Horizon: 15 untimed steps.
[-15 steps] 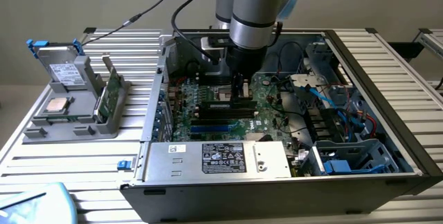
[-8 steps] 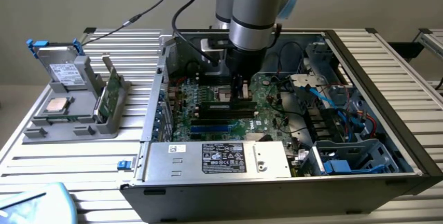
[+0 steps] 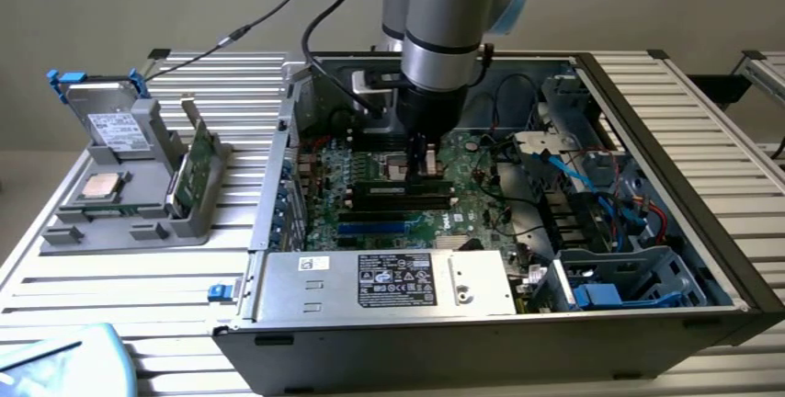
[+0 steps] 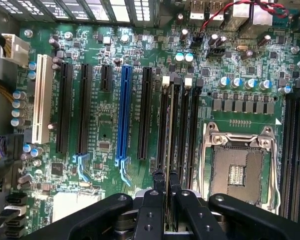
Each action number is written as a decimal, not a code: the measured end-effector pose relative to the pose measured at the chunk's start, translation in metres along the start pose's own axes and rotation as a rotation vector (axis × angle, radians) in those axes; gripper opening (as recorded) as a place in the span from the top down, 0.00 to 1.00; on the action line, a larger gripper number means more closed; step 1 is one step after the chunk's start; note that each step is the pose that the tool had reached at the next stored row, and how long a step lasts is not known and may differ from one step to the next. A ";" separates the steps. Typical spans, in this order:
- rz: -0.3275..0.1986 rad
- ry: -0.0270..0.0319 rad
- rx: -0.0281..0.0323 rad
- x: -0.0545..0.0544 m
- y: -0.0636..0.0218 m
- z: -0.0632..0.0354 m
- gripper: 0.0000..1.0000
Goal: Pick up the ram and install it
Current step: 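Insert the ram into the slot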
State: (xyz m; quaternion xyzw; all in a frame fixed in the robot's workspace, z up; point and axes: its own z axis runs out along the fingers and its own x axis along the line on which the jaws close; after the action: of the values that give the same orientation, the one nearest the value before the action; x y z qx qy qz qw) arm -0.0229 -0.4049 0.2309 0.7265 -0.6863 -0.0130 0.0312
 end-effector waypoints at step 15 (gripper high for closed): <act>0.001 0.0087 0.0106 -0.001 0.0040 0.0040 0.85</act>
State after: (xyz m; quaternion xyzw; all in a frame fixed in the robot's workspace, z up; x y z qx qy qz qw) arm -0.0271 -0.4042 0.2271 0.7264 -0.6866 -0.0062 0.0304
